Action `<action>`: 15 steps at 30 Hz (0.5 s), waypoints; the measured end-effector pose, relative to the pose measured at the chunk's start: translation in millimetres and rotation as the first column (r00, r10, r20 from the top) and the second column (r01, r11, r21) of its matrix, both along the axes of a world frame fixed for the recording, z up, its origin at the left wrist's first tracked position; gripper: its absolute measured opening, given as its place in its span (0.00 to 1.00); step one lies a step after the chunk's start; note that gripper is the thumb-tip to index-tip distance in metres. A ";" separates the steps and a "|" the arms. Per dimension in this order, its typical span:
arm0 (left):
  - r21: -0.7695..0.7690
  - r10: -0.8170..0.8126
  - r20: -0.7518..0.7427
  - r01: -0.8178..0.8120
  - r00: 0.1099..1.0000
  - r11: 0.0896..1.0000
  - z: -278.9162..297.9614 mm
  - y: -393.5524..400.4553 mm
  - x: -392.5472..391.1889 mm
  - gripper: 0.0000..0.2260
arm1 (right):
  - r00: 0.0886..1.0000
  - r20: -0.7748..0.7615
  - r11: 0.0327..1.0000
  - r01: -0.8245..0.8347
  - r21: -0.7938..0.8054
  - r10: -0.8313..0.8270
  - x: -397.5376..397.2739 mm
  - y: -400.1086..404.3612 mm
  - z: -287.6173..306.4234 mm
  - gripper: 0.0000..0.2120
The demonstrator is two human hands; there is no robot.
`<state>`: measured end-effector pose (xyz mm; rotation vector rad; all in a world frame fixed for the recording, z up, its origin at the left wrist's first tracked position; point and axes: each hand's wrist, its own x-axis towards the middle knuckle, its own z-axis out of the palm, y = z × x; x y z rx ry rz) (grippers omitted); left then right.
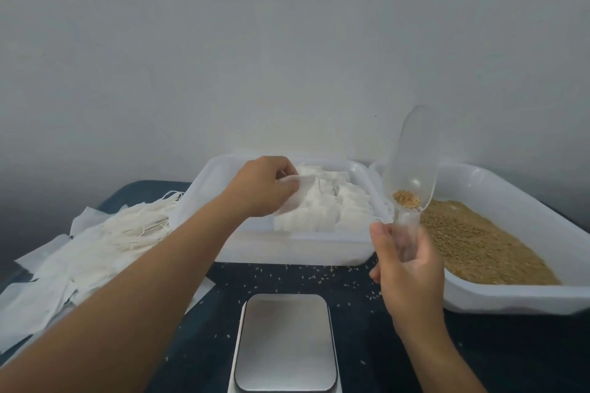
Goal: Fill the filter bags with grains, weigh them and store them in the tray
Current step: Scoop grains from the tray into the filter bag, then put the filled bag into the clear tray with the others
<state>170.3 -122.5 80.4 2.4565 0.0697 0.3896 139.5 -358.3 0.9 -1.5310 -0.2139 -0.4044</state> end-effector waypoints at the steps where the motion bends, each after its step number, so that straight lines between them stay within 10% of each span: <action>1: 0.010 -0.032 -0.052 0.032 0.998 0.999 -1.7 -1.2 6.4 0.04 | 1.000 -0.007 1.000 -0.001 0.004 0.001 0.7 -0.5 -0.1 0.11; 10: 0.210 -0.138 -0.436 0.249 0.889 0.945 -26.0 -15.8 43.8 0.02 | 0.999 -0.023 1.000 -0.028 0.013 0.028 4.1 -1.2 -2.3 0.10; 15: 0.324 -0.003 -0.364 0.129 0.931 0.937 -35.6 -15.9 58.2 0.05 | 0.999 -0.022 0.999 -0.029 -0.034 0.028 7.0 -2.6 -4.4 0.14</action>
